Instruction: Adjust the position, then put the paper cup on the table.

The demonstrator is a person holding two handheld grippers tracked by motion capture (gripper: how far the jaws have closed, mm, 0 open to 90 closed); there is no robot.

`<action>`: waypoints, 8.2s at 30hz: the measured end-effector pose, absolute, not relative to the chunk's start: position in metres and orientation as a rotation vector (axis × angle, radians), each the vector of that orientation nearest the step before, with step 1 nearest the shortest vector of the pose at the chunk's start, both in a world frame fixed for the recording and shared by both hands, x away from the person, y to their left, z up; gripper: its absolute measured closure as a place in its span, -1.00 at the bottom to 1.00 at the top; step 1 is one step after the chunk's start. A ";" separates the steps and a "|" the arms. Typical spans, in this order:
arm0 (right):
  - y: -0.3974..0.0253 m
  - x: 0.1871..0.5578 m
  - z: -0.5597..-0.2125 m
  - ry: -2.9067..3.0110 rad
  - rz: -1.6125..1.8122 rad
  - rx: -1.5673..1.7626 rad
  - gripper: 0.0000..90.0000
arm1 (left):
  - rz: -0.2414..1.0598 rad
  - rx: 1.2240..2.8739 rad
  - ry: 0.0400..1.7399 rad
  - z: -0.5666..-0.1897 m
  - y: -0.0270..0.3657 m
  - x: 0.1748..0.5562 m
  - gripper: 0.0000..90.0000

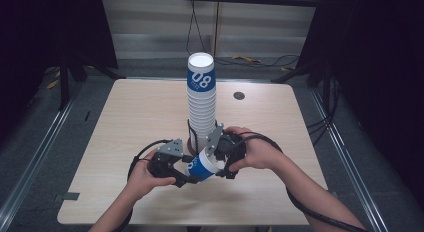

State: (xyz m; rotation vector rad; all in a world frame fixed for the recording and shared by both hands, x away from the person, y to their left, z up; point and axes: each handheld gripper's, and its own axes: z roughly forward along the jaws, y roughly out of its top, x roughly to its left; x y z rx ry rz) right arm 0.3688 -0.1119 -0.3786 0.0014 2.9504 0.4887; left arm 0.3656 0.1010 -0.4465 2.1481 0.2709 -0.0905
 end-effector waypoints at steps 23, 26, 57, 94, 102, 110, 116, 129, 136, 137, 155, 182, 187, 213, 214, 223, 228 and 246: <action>-0.131 0.370 -0.388 2.931 0.624 0.136 -0.71 | -0.099 2.134 0.283 -0.447 0.103 0.366 -0.34; -0.131 0.370 -0.387 2.929 0.619 0.129 -0.71 | -0.099 2.135 0.284 -0.447 0.103 0.366 -0.34; -0.122 0.369 -0.385 2.945 0.671 0.083 -0.70 | -0.105 2.140 0.270 -0.448 0.101 0.366 -0.34; -0.159 0.370 -0.401 2.817 1.205 0.377 -0.72 | -0.111 2.126 0.304 -0.449 0.107 0.368 -0.34; -0.156 0.369 -0.402 2.813 1.228 0.382 -0.72 | -0.116 2.123 0.302 -0.449 0.106 0.367 -0.34; -0.152 0.370 -0.403 2.819 1.231 0.383 -0.72 | -0.129 2.127 0.290 -0.450 0.104 0.366 -0.34; -0.149 0.370 -0.403 2.843 1.240 0.369 -0.74 | -0.137 2.126 0.268 -0.450 0.102 0.365 -0.34; -0.148 0.372 -0.402 2.865 1.257 0.384 -0.67 | -0.151 2.105 0.270 -0.451 0.104 0.366 -0.34; -0.148 0.372 -0.400 2.870 1.239 0.366 -0.65 | -0.150 2.101 0.260 -0.452 0.103 0.367 -0.34; -0.147 0.372 -0.400 2.867 1.239 0.358 -0.65 | -0.146 2.102 0.257 -0.452 0.103 0.367 -0.34; -0.147 0.370 -0.394 2.865 1.076 0.263 -0.57 | -0.119 2.145 0.303 -0.454 0.101 0.368 -0.57; -0.155 0.364 -0.413 2.771 1.064 0.275 -0.58 | -0.065 2.204 0.326 -0.455 0.107 0.363 -0.59; -0.160 0.363 -0.420 2.755 1.097 0.294 -0.59 | -0.078 2.205 0.331 -0.458 0.106 0.363 -0.59; -0.186 0.353 -0.428 2.735 1.103 0.392 -0.70 | -0.108 2.222 0.329 -0.463 0.099 0.365 -0.59; -0.186 0.353 -0.428 2.735 1.106 0.395 -0.71 | -0.108 2.223 0.330 -0.462 0.099 0.364 -0.59; -0.189 0.352 -0.430 2.726 1.105 0.429 -0.73 | -0.101 2.217 0.332 -0.462 0.101 0.364 -0.59; -0.191 0.352 -0.431 2.734 1.106 0.446 -0.74 | -0.099 2.220 0.331 -0.462 0.103 0.364 -0.59; -0.204 0.347 -0.445 2.731 1.118 0.521 -0.74 | -0.092 2.212 0.352 -0.461 0.108 0.364 -0.59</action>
